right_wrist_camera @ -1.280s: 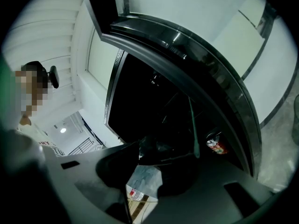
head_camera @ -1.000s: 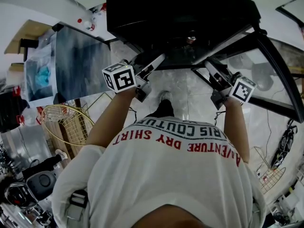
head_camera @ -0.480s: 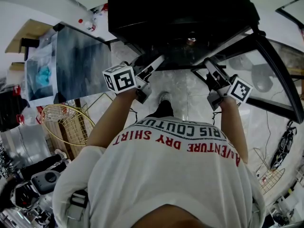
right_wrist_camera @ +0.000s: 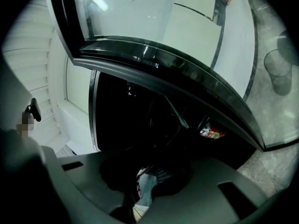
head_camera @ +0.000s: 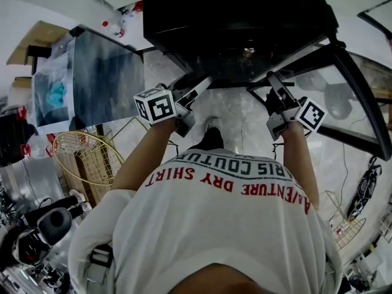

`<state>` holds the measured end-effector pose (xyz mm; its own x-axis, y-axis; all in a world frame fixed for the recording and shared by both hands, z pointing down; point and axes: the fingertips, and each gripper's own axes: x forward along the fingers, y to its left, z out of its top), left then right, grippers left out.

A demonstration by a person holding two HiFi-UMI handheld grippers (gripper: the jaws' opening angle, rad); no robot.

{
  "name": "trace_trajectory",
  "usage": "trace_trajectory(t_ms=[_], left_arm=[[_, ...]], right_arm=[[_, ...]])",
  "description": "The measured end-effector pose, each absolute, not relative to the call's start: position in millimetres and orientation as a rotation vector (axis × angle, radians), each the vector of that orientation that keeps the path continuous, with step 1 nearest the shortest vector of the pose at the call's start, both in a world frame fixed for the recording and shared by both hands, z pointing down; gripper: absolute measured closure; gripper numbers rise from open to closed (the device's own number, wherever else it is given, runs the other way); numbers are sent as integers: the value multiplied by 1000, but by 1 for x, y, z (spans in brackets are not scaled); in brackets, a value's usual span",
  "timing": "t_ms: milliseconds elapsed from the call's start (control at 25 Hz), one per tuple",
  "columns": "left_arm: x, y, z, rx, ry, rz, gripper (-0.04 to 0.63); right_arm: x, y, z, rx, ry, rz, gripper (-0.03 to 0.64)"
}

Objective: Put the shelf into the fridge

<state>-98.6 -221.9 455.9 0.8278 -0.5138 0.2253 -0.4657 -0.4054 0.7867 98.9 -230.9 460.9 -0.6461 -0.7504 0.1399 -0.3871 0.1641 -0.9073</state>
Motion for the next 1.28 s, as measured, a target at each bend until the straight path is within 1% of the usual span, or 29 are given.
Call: trace_trajectory(t_ms=[280, 440, 720, 920, 1080, 1280], left_arm=[[-102, -192, 452, 2184, -697, 46, 360], [-95, -175, 457, 2222, -664, 95, 359], [-42, -166, 457, 2253, -539, 66, 360], [-6, -161, 458, 2334, -508, 125, 362], [5, -167, 458, 2346, -537, 111, 390], [6, -181, 457, 2320, -612, 59, 445]], right_arm=[[99, -231, 461, -1099, 2103, -1473, 557], [99, -232, 460, -1105, 2113, -1462, 557], [99, -231, 458, -1104, 2114, -1460, 557], [101, -231, 459, -1109, 2102, -1465, 557], [99, -230, 458, -1099, 2092, -1468, 557], [100, -230, 459, -1102, 2105, -1464, 557]])
